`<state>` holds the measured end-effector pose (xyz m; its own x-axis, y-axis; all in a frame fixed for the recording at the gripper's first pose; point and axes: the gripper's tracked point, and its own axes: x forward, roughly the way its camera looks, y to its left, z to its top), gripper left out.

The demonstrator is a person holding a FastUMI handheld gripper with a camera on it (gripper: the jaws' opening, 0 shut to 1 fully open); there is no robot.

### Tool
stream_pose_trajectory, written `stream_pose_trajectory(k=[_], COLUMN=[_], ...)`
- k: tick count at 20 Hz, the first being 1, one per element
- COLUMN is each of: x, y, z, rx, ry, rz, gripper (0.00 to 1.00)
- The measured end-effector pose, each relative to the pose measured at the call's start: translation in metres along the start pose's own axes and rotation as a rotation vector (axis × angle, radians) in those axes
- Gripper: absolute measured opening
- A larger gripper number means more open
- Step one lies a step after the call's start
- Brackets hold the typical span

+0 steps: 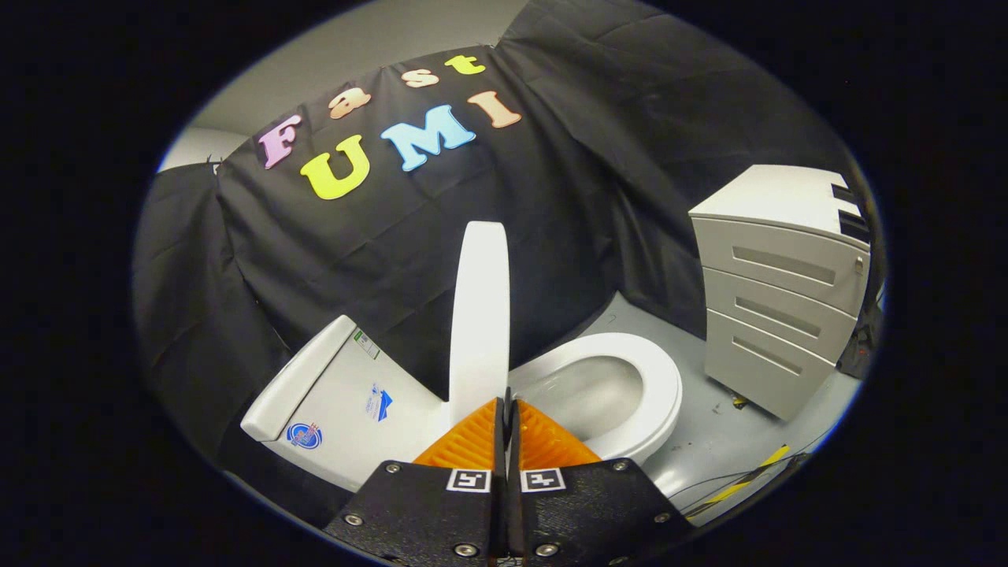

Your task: Open the toilet lid.

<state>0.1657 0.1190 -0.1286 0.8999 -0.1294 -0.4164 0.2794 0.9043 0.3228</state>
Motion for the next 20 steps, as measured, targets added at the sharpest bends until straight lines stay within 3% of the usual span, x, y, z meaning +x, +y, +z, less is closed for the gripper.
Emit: stream_pose_trajectory(k=[13, 20], x=[-0.018, -0.019], y=[0.110, 0.149], z=[-0.008, -0.027], rx=[-0.342, -0.407], ry=[-0.121, -0.137], rz=[0.110, 0.181], gripper=[0.00, 0.00])
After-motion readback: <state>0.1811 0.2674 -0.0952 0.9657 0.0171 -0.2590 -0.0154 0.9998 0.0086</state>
